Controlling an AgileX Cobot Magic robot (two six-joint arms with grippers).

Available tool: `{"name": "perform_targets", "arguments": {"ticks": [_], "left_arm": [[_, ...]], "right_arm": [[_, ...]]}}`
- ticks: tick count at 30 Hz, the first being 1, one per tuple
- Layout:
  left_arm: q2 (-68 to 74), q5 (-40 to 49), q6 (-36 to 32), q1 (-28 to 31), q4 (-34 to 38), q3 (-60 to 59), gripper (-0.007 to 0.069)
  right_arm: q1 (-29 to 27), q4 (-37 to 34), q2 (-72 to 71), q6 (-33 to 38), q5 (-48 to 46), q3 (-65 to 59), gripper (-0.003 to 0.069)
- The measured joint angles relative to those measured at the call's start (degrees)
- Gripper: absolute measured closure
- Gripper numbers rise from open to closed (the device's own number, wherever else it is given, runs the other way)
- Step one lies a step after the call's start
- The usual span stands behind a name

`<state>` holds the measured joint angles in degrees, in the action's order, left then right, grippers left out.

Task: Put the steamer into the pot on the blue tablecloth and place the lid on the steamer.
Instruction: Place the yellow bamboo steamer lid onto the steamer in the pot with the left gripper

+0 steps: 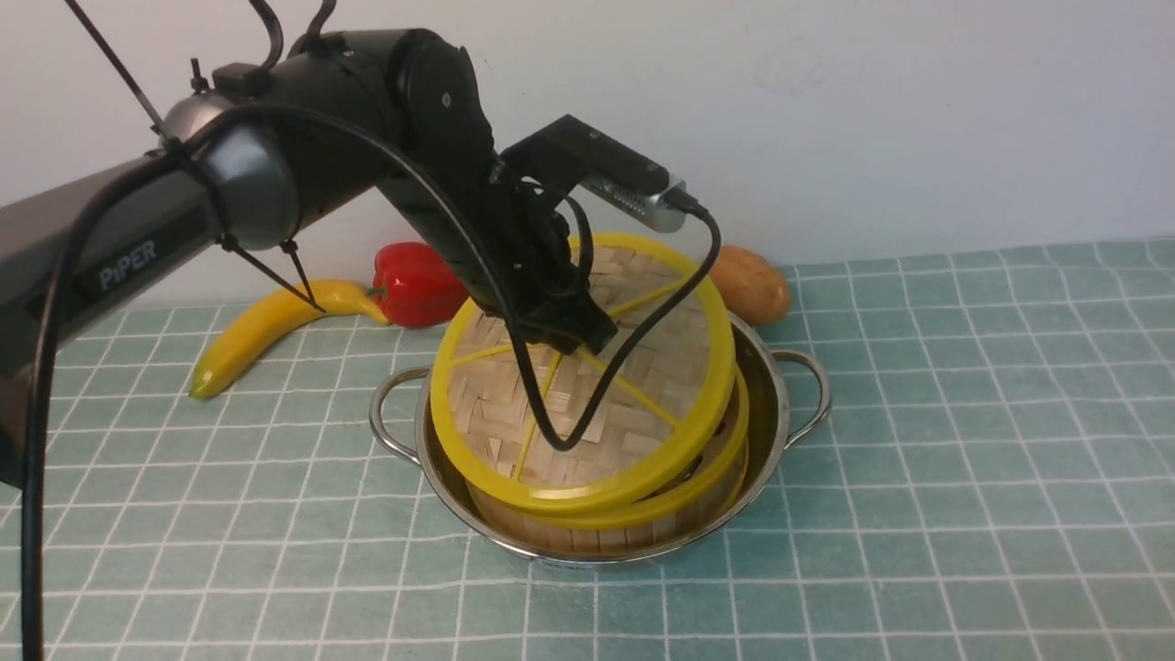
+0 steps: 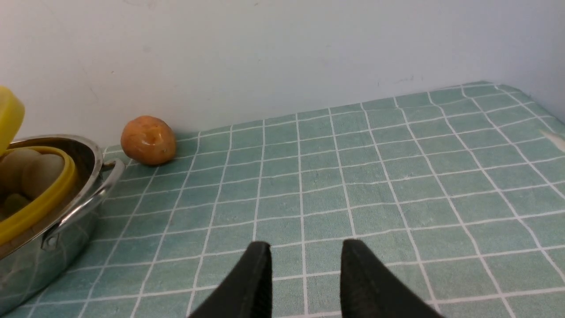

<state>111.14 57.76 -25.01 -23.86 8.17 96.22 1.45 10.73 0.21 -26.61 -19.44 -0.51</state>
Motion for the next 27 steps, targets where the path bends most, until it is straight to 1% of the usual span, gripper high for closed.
{"name": "perform_targets", "arguments": {"ticks": [3,9,15,27], "left_arm": [[0.0,0.1,-0.1,0.0,0.0,0.0,0.051],[0.0,-0.5,-2.7,0.0,0.4,0.0,0.051],[0.0,-0.9,-7.1,0.0,3.2,0.0,0.051],[0.0,-2.6,-7.5,0.0,3.9,0.0,0.051]], "right_arm": [[0.0,0.0,0.0,0.0,0.0,0.0,0.0419],[0.0,0.0,0.0,0.0,0.0,0.0,0.0419],[0.0,0.0,0.0,0.0,0.0,0.0,0.0419],[0.0,0.0,0.0,0.0,0.0,0.0,0.0419]]}}
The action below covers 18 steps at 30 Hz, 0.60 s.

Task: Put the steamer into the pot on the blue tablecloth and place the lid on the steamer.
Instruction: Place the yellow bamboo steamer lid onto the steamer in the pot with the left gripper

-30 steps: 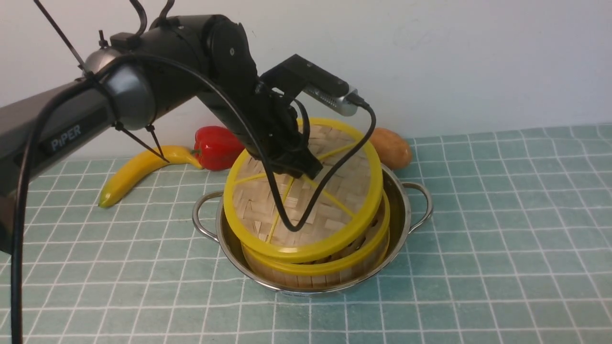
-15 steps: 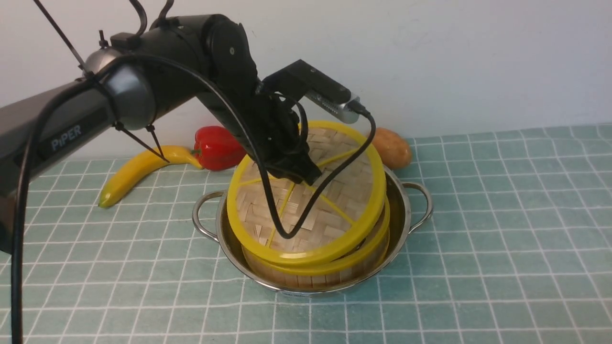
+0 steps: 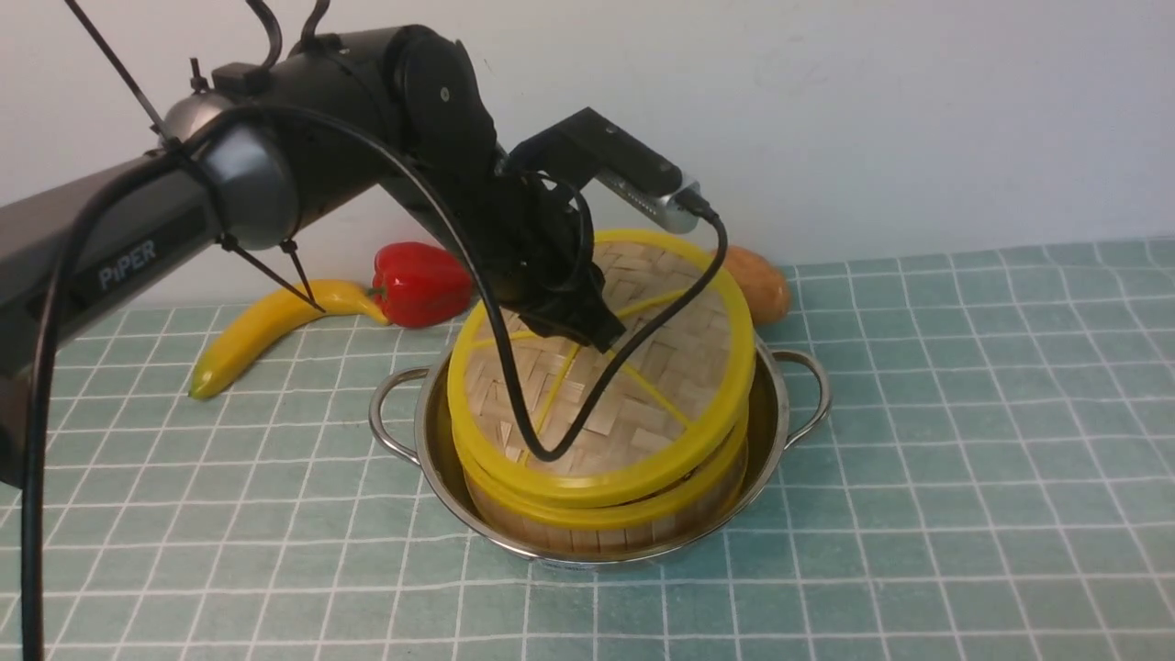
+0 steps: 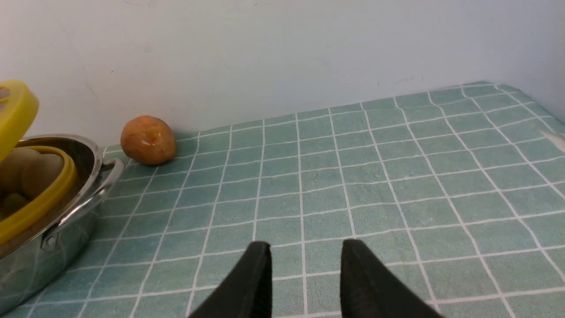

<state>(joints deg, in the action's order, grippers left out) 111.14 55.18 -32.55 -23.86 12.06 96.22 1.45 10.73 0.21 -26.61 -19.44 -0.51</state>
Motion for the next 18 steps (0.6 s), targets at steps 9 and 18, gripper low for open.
{"name": "perform_targets", "arguments": {"ticks": [9,18], "left_arm": [[0.0,0.4,1.0,0.0,-0.7,0.0,0.051],[-1.9,9.5,7.2,0.0,-2.2,7.1,0.051]], "right_arm": [[0.0,0.0,0.0,0.0,0.0,0.0,0.0419],[0.0,0.0,0.0,0.0,0.0,0.0,0.0419]]}}
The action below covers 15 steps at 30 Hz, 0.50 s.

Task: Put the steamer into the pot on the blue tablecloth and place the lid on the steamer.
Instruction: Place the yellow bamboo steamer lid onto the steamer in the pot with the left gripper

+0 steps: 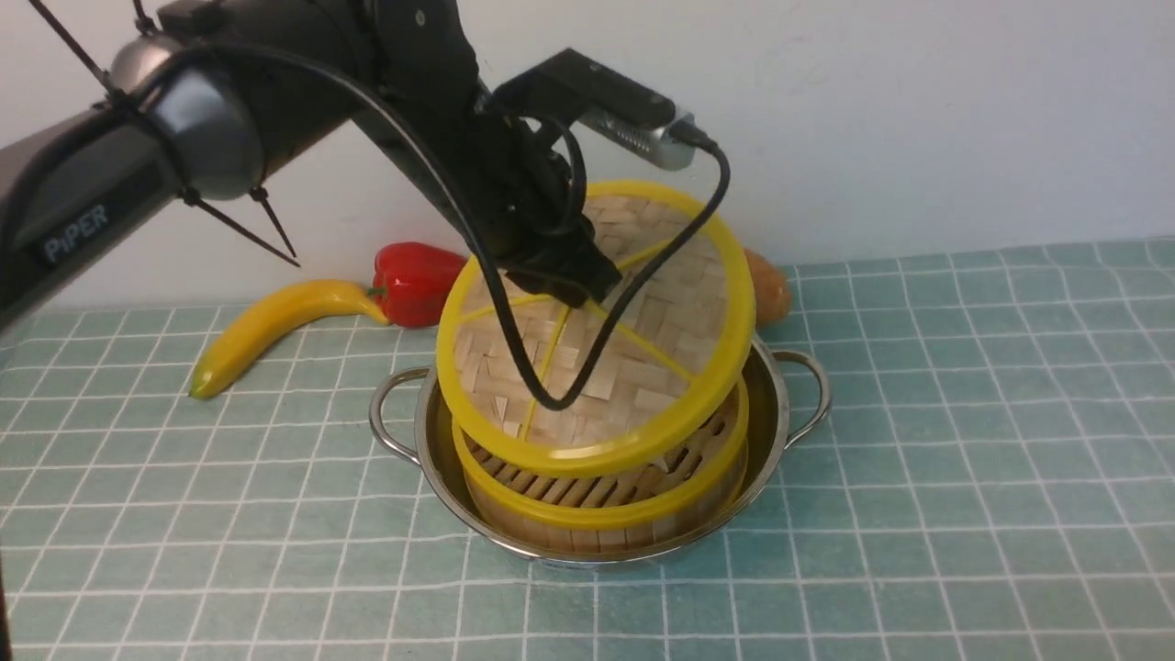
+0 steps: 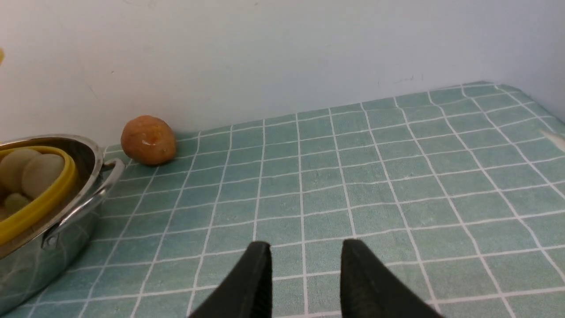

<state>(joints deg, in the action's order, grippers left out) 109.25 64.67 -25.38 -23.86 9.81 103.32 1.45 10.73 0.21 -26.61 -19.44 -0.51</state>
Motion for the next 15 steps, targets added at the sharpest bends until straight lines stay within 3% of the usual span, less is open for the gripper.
{"name": "perform_targets", "arguments": {"ticks": [15], "left_arm": [[7.4,-1.7,0.4,-0.3,-3.1,0.2,0.051]], "right_arm": [[0.0,0.0,0.0,0.0,0.0,0.0,0.0419]]}}
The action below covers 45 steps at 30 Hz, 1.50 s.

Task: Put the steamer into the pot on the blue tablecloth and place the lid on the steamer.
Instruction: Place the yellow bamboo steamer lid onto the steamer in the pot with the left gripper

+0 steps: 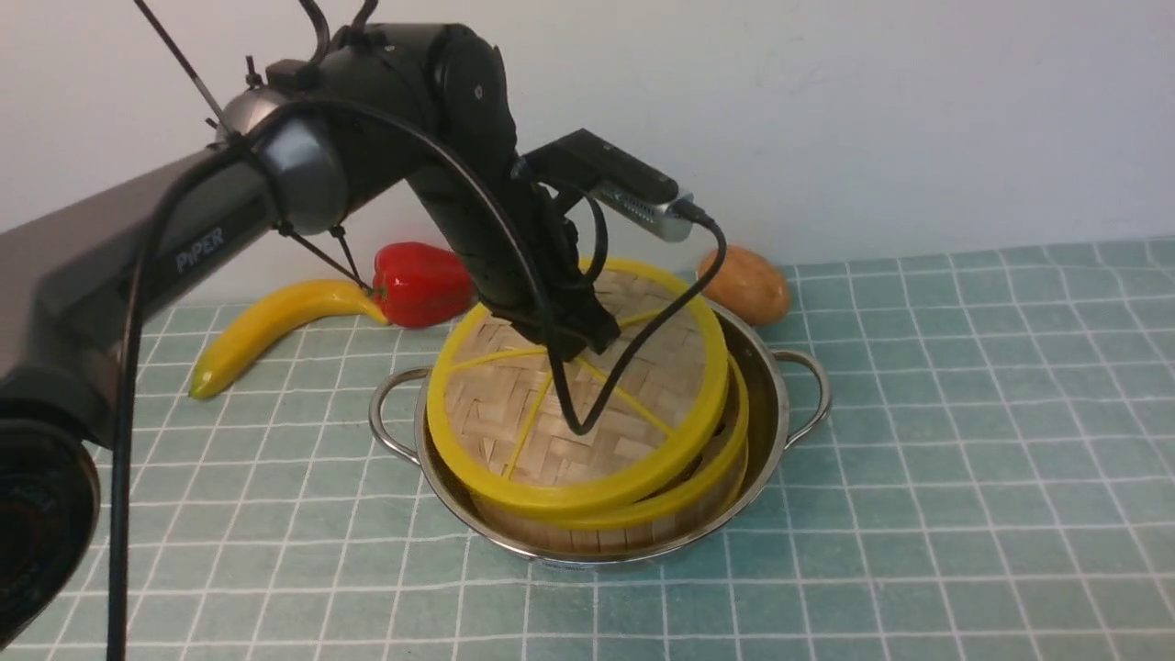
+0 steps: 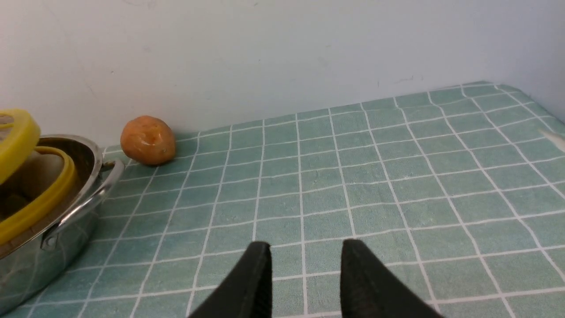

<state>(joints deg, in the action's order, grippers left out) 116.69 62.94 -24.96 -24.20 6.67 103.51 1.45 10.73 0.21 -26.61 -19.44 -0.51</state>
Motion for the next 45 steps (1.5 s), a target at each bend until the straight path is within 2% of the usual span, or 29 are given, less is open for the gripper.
{"name": "perform_targets", "arguments": {"ticks": [9,38,42,45], "left_arm": [[1.7,-1.2,-1.1,-2.0,0.1,0.1,0.051],[2.3,-3.3,-1.3,-2.1,-0.2,0.1,0.051],[0.2,-3.1,2.2,-2.1,0.0,0.0,0.0471],[-2.3,-2.4,3.4,-2.1,0.2,0.1,0.0389]], "right_arm": [[0.0,0.0,0.0,0.0,0.0,0.0,0.0419],[0.0,0.0,0.0,0.0,0.0,0.0,0.0419],[0.0,0.0,0.0,0.0,0.0,0.0,0.0419],[0.0,0.0,0.0,0.0,0.0,0.0,0.0419]]}}
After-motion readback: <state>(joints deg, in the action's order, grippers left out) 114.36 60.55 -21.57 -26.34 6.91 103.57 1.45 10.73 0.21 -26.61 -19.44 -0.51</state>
